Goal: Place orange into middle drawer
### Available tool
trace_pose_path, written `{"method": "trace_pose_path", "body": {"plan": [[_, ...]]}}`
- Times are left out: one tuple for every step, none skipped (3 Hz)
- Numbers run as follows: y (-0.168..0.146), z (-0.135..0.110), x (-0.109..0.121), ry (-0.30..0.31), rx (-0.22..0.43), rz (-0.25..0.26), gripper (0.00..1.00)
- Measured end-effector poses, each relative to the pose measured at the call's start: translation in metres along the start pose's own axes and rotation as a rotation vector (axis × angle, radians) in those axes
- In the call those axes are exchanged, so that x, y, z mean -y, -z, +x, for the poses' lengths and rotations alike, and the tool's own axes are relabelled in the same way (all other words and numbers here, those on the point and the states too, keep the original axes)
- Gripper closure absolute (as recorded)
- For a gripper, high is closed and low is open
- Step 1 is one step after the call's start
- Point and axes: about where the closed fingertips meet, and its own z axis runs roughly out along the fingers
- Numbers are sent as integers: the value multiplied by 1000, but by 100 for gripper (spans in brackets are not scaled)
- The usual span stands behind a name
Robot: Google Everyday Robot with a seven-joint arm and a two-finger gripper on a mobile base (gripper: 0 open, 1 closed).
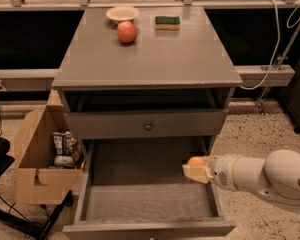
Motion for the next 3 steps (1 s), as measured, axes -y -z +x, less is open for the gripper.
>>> {"method": "trace_pose_path", "body": {"plan": [[-14, 15, 3, -33, -12, -27, 100], [-21, 16, 4, -30, -32, -17, 100], [-67, 35, 31, -67, -95, 9, 100]]}}
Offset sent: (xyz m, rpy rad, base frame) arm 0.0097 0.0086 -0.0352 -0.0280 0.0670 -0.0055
